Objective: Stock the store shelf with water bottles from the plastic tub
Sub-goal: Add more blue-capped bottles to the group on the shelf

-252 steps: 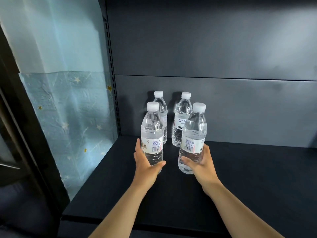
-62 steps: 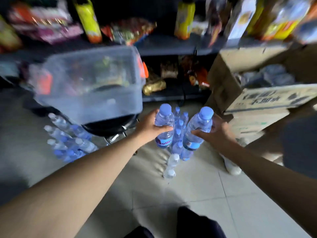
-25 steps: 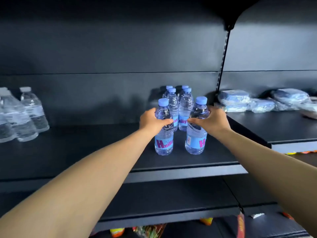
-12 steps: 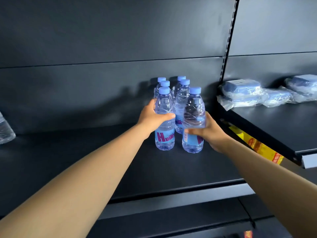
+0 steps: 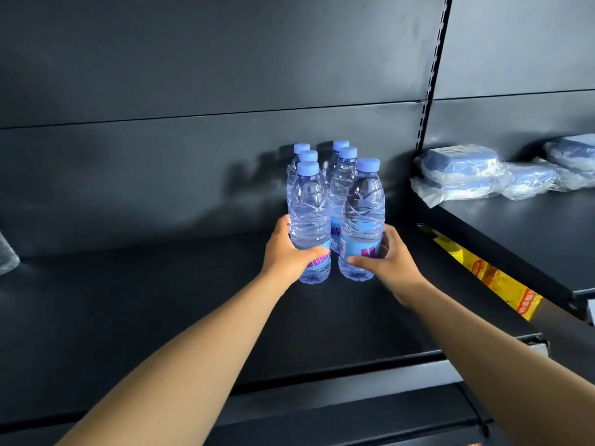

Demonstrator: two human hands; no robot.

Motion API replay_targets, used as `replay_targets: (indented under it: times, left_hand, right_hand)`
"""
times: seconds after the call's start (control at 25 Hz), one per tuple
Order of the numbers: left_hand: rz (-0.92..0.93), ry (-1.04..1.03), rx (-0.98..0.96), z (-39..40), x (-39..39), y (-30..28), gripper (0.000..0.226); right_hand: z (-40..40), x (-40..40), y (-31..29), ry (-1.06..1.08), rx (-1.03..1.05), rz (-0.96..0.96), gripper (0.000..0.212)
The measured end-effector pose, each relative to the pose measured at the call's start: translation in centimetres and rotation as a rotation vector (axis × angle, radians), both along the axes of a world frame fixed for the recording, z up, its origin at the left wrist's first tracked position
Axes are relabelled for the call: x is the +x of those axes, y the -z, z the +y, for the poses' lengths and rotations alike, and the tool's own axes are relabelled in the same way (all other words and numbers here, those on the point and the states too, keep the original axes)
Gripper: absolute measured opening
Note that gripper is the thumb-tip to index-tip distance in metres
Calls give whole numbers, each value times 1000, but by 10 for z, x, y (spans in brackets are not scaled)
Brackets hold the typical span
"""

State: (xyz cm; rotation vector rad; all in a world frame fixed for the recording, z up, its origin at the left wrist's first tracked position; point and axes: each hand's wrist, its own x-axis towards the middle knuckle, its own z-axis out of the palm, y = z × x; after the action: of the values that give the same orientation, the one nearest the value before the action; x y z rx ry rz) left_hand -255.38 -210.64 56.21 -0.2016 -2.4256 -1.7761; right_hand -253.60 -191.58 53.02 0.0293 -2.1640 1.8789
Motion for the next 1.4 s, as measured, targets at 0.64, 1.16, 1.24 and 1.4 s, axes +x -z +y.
replay_targets:
  times: [0.64,1.16,1.24,1.4]
  left_hand:
    - [24,-63,-99,6,1,18,77]
    - [-39,-78,-589,1,32,-19,97]
    - [12,-50,-809,-5,58,-34,95]
    - [219,33,-1274,-12,134,-64,97]
  right_hand:
    - [-1,-14,16,11,-19,-11,71]
    - [28,42,-15,83,476,-89,79]
    - [37,72,-33,111,645,-46,74]
    - [49,144,-65,89,980,-64,74]
